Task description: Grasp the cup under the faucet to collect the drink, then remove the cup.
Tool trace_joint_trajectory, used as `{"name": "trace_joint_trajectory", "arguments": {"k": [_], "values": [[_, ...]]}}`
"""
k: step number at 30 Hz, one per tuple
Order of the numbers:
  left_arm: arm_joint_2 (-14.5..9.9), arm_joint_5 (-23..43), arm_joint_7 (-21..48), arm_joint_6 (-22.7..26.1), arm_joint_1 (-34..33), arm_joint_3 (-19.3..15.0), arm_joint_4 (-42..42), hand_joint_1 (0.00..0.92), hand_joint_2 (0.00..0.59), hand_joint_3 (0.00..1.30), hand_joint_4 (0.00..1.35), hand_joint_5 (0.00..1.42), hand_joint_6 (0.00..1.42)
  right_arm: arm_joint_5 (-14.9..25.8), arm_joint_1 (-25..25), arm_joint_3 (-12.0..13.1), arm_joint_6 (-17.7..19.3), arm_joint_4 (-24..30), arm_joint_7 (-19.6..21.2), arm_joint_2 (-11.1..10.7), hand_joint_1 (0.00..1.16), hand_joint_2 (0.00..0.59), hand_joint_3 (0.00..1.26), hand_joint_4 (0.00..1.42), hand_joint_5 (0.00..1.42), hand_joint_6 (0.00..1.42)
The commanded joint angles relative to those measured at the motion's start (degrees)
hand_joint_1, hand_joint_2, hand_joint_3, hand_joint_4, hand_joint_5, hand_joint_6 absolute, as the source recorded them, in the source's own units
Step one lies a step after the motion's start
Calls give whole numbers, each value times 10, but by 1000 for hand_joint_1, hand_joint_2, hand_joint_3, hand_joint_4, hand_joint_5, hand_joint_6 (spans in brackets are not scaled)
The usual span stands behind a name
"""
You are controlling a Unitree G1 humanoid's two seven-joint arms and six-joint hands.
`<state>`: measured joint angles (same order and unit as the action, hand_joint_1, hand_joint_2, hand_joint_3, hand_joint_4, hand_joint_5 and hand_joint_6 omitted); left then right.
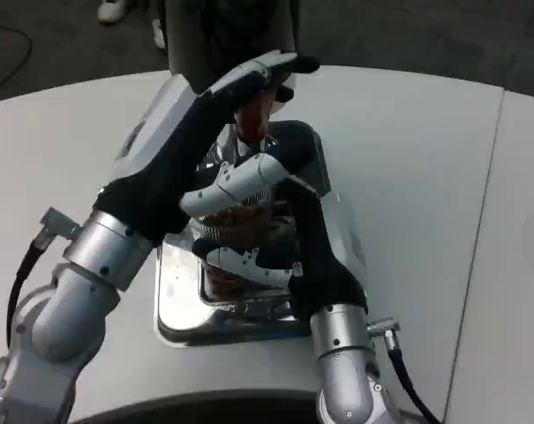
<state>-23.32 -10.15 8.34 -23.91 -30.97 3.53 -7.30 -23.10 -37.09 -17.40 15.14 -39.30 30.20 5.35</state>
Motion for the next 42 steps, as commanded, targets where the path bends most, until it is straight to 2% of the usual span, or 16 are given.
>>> {"name": "trace_joint_trajectory", "arguments": {"k": [1, 6, 10, 16, 27, 33, 42], "values": [[14, 49, 29, 22, 15, -13, -4, 0, 90, 260, 114, 267, 253, -1, 5, 1, 3, 25, 3, 28, 868, 152, 638, 737, 974, 985], [20, 107, 55, 23, 17, -37, -16, 0, 89, 246, 89, 244, 237, 0, 7, 3, 0, 30, 1, 27, 866, 151, 638, 737, 974, 988], [22, 152, 85, 30, 22, -52, -13, 0, 79, 169, 78, 218, 218, 0, 9, 4, -2, 34, 1, 26, 874, 161, 646, 747, 965, 993], [27, 184, 107, 51, 41, -63, 30, 0, 64, 135, 68, 199, 197, -2, 14, 5, -1, 42, 2, 25, 877, 162, 647, 747, 973, 997], [29, 193, 118, 81, 68, -67, 102, 0, 54, 125, 57, 179, 181, -6, 35, 0, -4, 66, -2, 24, 878, 162, 647, 747, 974, 1000], [29, 175, 104, 92, 83, -76, 146, 0, 52, 124, 64, 178, 180, -6, 45, 1, -7, 78, -4, 22, 884, 165, 647, 747, 974, 1013], [15, 135, 89, 87, 104, -100, 179, 0, 50, 131, 67, 166, 166, -13, 55, -4, -9, 92, -8, 23, 889, 166, 647, 747, 974, 1016]]}}
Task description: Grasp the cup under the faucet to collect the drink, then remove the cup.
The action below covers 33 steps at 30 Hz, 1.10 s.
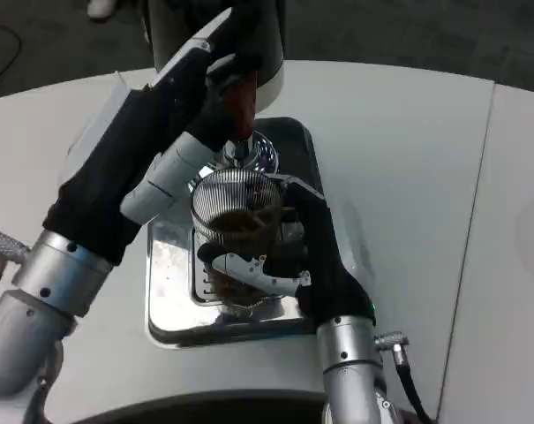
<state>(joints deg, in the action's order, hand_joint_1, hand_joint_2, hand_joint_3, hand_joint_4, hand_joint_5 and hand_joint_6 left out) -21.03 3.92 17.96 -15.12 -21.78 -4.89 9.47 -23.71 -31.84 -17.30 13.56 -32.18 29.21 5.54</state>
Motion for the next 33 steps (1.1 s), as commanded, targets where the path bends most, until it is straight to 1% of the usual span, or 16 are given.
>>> {"name": "trace_joint_trajectory", "arguments": {"k": [1, 7, 12, 17, 20, 23, 28, 33], "values": [[-8, -4, -7, 0, 13, -18, 13, 0, 50, 131, 67, 166, 166, -8, 3, -5, 7, 21, 1, 21, 889, 166, 647, 747, 974, 1016], [-15, 8, -2, 0, 22, -38, 23, 0, 47, 131, 67, 158, 165, -13, 13, -7, 5, 38, -3, 23, 895, 159, 647, 747, 984, 1016], [-23, 14, 4, -2, 32, -51, 27, 0, 46, 131, 67, 155, 164, -18, 43, -17, 1, 80, -16, 22, 897, 158, 647, 747, 983, 1016], [-31, 18, 12, -7, 46, -59, 29, 0, 45, 134, 73, 157, 164, -22, 68, -20, -7, 117, -33, 18, 898, 157, 647, 747, 976, 1016], [-38, 22, 19, -13, 66, -67, 37, 0, 45, 140, 85, 163, 173, -26, 96, -24, -11, 151, -46, 14, 898, 157, 647, 747, 982, 1016], [-43, 24, 23, -19, 82, -72, 40, 0, 46, 149, 88, 174, 176, -28, 113, -26, -14, 173, -54, 13, 899, 157, 647, 747, 981, 1016], [-50, 29, 32, -35, 106, -84, 32, 0, 44, 151, 105, 183, 185, -31, 133, -32, -18, 200, -65, 15, 899, 156, 653, 747, 983, 1016], [-68, 44, 58, -66, 132, -102, 15, 0, 48, 162, 131, 211, 193, -31, 158, -40, -24, 238, -78, 9, 899, 156, 654, 747, 975, 1016]]}}
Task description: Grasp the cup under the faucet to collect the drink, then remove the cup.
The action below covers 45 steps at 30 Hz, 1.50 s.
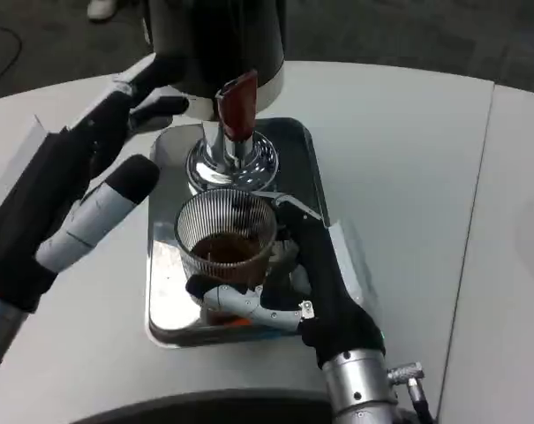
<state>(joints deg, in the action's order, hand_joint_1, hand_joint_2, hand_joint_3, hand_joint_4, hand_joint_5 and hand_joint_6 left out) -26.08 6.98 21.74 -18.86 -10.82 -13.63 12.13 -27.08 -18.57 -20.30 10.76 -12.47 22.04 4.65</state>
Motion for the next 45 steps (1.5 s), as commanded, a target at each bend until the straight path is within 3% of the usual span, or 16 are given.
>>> {"name": "trace_joint_trajectory", "arguments": {"k": [1, 11, 21, 30, 38, 45], "values": [[-22, 15, 27, -34, 26, -17, -15, 0, 48, 162, 133, 212, 194, 3, 28, -11, 3, 46, -8, 17, 899, 156, 654, 747, 982, 1016], [-62, 25, 71, -105, 59, -44, -43, 0, 50, 162, 142, 215, 195, 11, 75, -5, -19, 145, -59, -6, 899, 156, 654, 747, 987, 1016], [-111, 5, 97, -228, 110, -70, -86, 0, 50, 162, 164, 224, 195, 18, 124, 0, -29, 211, -101, -17, 900, 155, 654, 747, 985, 1016], [-155, 8, 123, -293, 150, -71, -103, 0, 47, 162, 159, 223, 196, 46, 173, 14, -33, 288, -168, -52, 900, 149, 654, 747, 986, 1016], [-175, -4, 125, -337, 182, -76, -90, 0, 48, 150, 122, 202, 177, 70, 220, 36, -52, 372, -233, -92, 900, 149, 654, 747, 976, 1016], [-181, -22, 118, -361, 188, -77, -70, 0, 48, 141, 106, 186, 163, 79, 243, 45, -62, 415, -264, -107, 895, 147, 654, 747, 986, 1016]]}}
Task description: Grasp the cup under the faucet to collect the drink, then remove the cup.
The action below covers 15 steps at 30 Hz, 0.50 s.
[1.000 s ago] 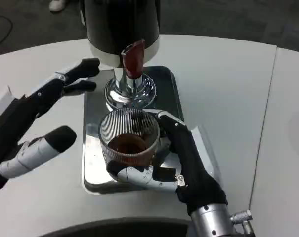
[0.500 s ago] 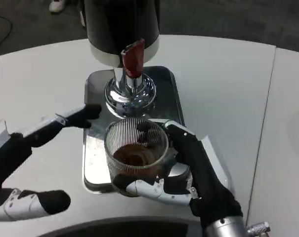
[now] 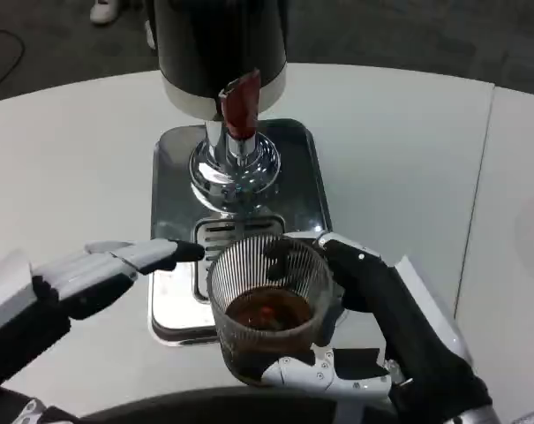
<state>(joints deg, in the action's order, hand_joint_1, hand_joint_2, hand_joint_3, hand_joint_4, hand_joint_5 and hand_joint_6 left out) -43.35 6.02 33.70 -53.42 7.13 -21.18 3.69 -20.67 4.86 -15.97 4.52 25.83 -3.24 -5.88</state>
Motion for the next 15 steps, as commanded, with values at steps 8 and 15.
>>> {"name": "trace_joint_trajectory", "arguments": {"k": [8, 15], "values": [[-12, -24, -5, -31, 14, -6, 31, 0, 53, 144, 97, 177, 147, 21, 28, 1, -10, 67, -29, -11, 889, 146, 654, 744, 987, 1016], [-18, -26, -4, -50, 25, -14, 49, 0, 57, 151, 97, 175, 145, 27, 42, 11, -25, 105, -48, -21, 888, 145, 654, 738, 987, 1016]]}}
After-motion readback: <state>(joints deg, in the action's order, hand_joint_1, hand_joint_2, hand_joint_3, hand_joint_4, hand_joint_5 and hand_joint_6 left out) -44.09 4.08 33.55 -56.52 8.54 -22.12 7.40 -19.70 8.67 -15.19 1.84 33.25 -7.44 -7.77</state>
